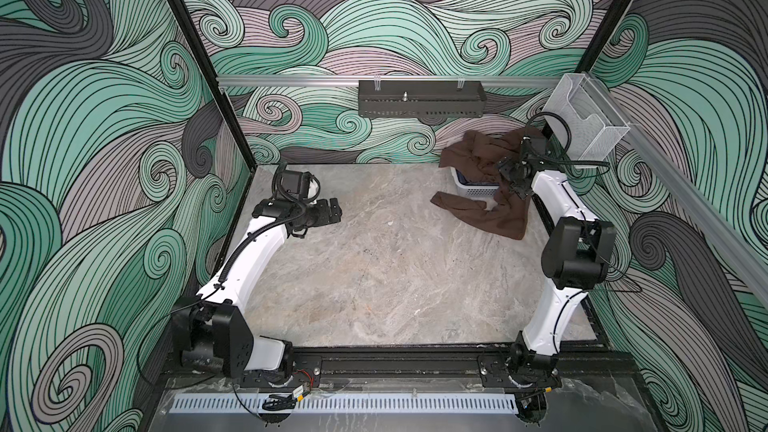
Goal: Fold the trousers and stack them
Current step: 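Reach the right gripper into the basket and grasp the brown trousers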
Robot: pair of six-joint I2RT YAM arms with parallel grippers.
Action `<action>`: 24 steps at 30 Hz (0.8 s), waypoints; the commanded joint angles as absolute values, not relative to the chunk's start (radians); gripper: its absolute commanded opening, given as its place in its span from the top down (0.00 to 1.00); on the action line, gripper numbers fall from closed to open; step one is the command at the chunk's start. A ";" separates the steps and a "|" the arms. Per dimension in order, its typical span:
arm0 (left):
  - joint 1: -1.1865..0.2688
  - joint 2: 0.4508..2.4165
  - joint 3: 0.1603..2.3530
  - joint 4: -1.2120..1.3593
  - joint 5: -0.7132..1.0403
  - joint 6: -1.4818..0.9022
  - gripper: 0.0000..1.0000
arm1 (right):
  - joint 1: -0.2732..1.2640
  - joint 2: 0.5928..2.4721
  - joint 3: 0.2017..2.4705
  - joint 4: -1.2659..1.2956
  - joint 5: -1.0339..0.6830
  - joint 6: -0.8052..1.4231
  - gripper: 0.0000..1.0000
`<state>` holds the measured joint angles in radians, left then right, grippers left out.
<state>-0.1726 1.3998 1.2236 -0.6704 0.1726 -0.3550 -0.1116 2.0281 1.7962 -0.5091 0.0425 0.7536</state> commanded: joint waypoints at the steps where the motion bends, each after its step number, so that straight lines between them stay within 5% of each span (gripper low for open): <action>1: -0.179 1.407 1.277 -0.715 0.227 -0.369 0.01 | -0.114 2.088 1.884 -0.464 0.033 0.790 0.01; 20: -0.179 1.416 1.301 -0.753 0.231 -0.363 0.01 | -0.101 2.442 2.286 -0.442 0.073 0.889 0.01; 24: -0.178 1.446 1.300 -0.754 0.233 -0.358 0.03 | -0.095 2.500 2.359 -0.461 0.067 0.914 0.12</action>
